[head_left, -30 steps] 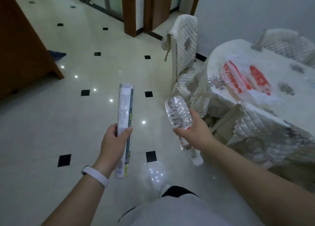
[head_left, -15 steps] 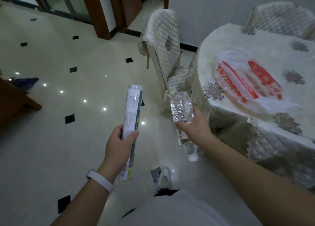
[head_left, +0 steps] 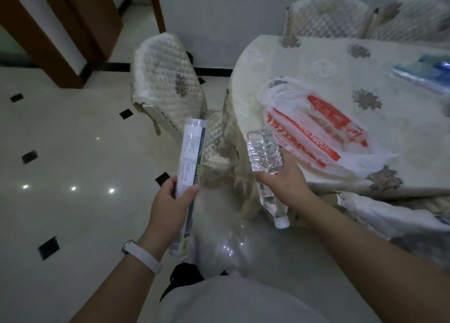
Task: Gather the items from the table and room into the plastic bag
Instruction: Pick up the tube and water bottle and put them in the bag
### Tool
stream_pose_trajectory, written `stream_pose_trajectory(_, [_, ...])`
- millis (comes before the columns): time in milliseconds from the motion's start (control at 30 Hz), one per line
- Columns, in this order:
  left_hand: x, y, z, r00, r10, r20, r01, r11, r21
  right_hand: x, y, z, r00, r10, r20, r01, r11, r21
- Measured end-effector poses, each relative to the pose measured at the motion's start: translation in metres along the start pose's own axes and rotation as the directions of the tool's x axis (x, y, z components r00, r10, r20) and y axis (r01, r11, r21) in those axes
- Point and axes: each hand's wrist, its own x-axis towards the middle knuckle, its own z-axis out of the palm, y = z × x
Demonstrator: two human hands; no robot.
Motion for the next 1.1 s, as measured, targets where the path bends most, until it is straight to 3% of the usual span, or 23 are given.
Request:
stream_pose_trajectory(233, [0.110,0.036,0.025,0.951,0.060,0.304,-0.060,0.998,-0.010,0.035,-0.017,-0.013,0.966,0.145,-0.213,-0.147,0.989,0.008])
stream_pose_trajectory(567, [0.221,0.110,0.095,0.732,0.163,0.662,-0.209,0.978,-0.010,0.040,-0.022,-0.033,0.794,0.339,-0.505,-0.306,0.940,0.151])
stream_pose_trajectory(733, [0.234,0.148,0.161,0.655,0.209,0.726,-0.248,0.967,-0.054,0.049,-0.001,-0.062,0.685,0.413,-0.600,-0.325,0.910,0.256])
stream_pose_trajectory(833, [0.237,0.176,0.208,0.626,0.243,0.741,-0.271,0.959,-0.086,0.068,0.009,-0.088,0.656,0.419,-0.628,-0.298,0.908,0.295])
stream_pose_trajectory(1100, [0.242,0.225,0.315,0.605,0.284,0.744,-0.353,0.933,-0.069,0.149,0.034,-0.162,0.676,0.402,-0.617,-0.211,0.908,0.361])
